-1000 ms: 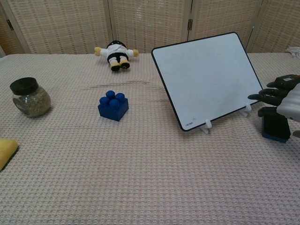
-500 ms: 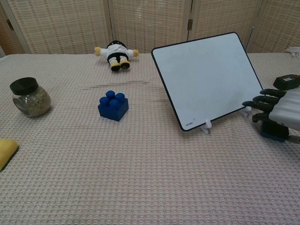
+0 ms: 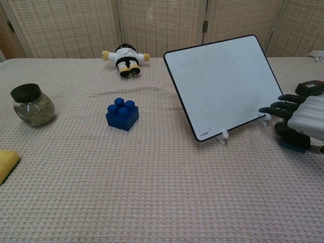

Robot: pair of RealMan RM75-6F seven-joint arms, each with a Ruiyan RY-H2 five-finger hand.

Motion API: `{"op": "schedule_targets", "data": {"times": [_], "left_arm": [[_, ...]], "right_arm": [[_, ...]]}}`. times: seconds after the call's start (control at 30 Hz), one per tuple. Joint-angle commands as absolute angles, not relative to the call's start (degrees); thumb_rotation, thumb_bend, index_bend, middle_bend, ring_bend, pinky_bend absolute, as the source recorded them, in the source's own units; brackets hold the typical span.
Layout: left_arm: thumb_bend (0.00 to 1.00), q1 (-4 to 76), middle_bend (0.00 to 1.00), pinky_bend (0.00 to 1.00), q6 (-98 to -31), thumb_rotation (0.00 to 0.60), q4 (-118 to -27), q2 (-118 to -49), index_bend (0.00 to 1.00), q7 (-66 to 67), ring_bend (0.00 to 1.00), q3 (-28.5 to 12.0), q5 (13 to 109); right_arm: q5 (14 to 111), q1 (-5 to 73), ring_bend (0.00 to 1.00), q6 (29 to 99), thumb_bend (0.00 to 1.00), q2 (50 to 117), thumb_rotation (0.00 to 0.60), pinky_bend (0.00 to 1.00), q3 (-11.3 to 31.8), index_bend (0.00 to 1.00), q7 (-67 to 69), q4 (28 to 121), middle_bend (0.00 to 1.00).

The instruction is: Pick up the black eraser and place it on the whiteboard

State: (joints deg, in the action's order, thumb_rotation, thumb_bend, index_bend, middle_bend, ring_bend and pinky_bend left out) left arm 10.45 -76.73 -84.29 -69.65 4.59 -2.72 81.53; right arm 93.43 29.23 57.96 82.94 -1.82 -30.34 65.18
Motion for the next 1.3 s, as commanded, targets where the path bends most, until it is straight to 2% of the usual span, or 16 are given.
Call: {"op": "schedule_targets", "data": {"times": [0.03, 0.23, 0.37, 0.53, 0.7, 0.93, 1.3], "left_arm": [[0.2, 10.5, 0.19, 0.06, -76.8, 0.6, -84.3, -69.6, 0.13, 4.6, 0.12, -2.6, 81.7], [0.2, 10.5, 0.19, 0.06, -77.0, 0.6, -84.5, -69.5, 0.13, 4.5, 0.12, -2.3, 82.2], [0.2, 10.5, 0.19, 0.06, -77.1, 0.6, -84.4, -69.5, 0.13, 4.5, 0.12, -2.3, 82.3], [0.2, 10.8, 0.19, 0.06, -76.5, 0.6, -84.4, -69.6, 0.13, 4.5, 0.12, -2.3, 82.4], [0.2, 11.3, 0.18, 0.06, -75.8, 0.6, -84.2, -69.6, 0.14, 4.5, 0.12, -1.9, 82.8], [0.2, 11.4, 0.18, 0.06, -75.2, 0.6, -84.3, -69.2, 0.14, 3.5, 0.12, -1.8, 82.6], [0.2, 11.3, 0.18, 0.06, -75.0, 0.6, -83.9, -68.8, 0.14, 1.9, 0.12, -1.9, 81.9]], "right_arm": [[94.4, 28.8, 0.09, 60.4, 0.31, 82.5, 0.6, 0.0, -1.9, 0.58, -29.4, 65.3, 0.05], [96.1, 27.1, 0.11, 67.4, 0.31, 81.2, 0.6, 0.0, -1.5, 0.63, -27.3, 66.0, 0.09], [95.8, 24.8, 0.13, 74.7, 0.31, 82.6, 0.6, 0.0, 0.7, 0.63, -28.2, 65.3, 0.1], [94.1, 25.3, 0.13, 77.3, 0.31, 86.2, 0.6, 0.0, 4.1, 0.63, -30.3, 64.4, 0.11], [93.3, 27.3, 0.15, 81.4, 0.31, 93.6, 0.6, 0.0, 8.3, 0.63, -30.3, 58.7, 0.12], [89.7, 31.7, 0.15, 79.1, 0.31, 103.4, 0.6, 0.0, 11.9, 0.63, -27.9, 49.3, 0.12], [86.3, 36.3, 0.17, 77.3, 0.31, 110.6, 0.6, 0.0, 14.5, 0.61, -24.3, 40.4, 0.13]]}}
